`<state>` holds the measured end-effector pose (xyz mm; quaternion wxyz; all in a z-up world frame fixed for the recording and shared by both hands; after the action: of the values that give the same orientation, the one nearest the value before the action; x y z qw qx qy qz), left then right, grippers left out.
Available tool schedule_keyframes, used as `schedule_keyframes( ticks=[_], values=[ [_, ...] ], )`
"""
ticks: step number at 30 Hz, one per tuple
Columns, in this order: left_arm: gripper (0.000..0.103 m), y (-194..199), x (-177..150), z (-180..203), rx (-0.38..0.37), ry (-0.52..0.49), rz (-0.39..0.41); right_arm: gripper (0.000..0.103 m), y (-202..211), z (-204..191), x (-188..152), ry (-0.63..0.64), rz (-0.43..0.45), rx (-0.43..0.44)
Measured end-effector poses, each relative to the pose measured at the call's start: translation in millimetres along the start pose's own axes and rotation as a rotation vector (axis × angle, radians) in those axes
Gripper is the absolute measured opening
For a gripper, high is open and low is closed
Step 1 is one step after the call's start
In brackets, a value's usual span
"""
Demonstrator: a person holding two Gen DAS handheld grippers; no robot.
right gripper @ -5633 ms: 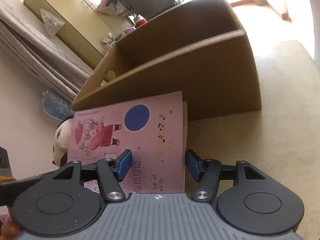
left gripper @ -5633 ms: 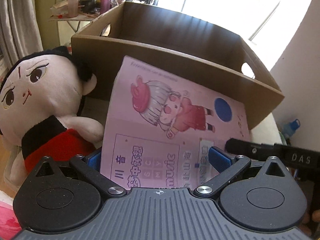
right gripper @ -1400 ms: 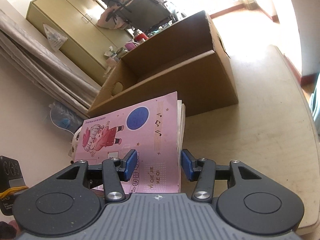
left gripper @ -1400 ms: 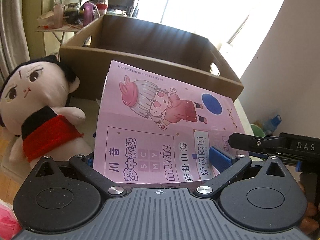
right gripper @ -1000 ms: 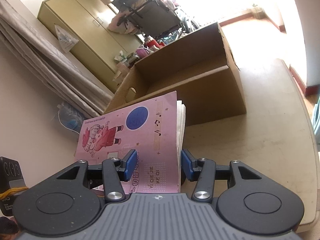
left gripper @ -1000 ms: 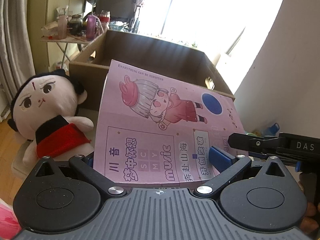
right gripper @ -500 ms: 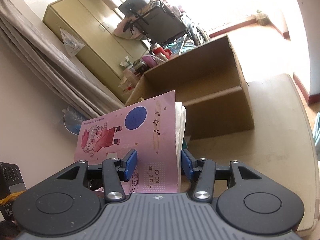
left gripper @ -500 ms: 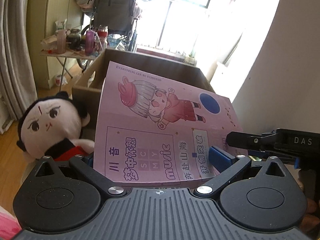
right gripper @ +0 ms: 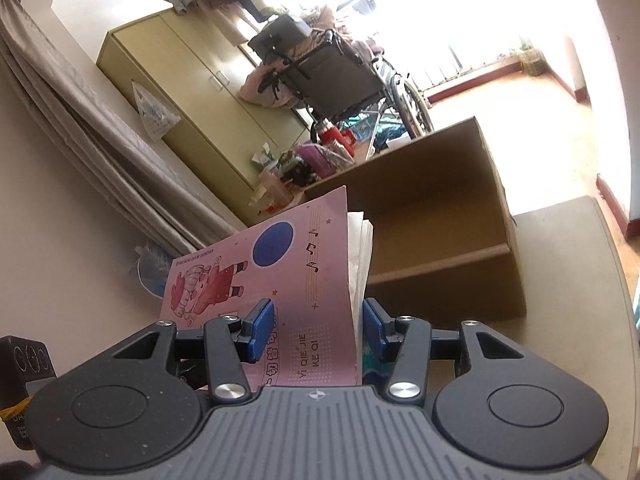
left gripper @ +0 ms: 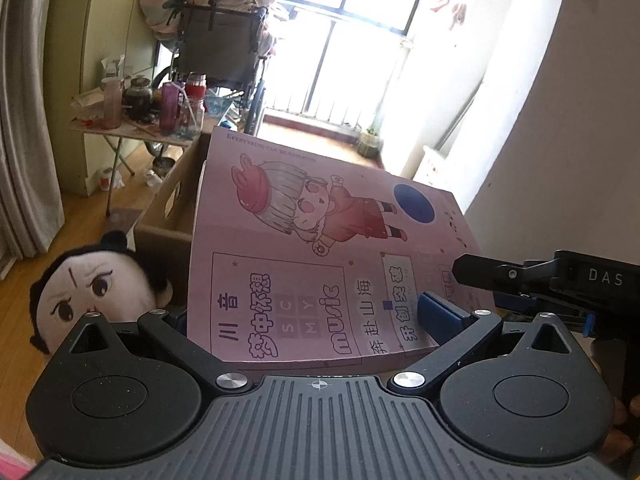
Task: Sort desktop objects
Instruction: 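Carry the pink booklet with the left gripper over the cardboard box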
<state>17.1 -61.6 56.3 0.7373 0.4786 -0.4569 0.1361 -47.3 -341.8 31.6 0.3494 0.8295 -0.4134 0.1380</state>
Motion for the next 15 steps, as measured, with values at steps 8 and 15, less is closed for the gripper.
schedule_keyframes(
  ticks=[8, 15],
  values=[
    [0.103, -17.3, 21.7, 4.9, -0.027, -0.025, 0.009, 0.052, -4.0, 5.7, 23.5, -0.013, 0.039, -0.008],
    [0.103, -41.1, 38.2, 16.5, -0.043, -0.073, -0.005, 0.052, -17.1, 23.7, 44.2, -0.042, 0.054, -0.037]
  ],
)
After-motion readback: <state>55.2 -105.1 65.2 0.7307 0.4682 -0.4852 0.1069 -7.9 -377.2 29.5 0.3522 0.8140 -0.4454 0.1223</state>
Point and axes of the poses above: each gripper's, at about its wrist camera, not at the fingertips, and y roughly against the way its jaws point, z to its right, x to its top, the point moved 2 cm from there along -y, roughly the way its jaws point, and after that the axes turned 11 degrees about -y, right-handed, at the moved point
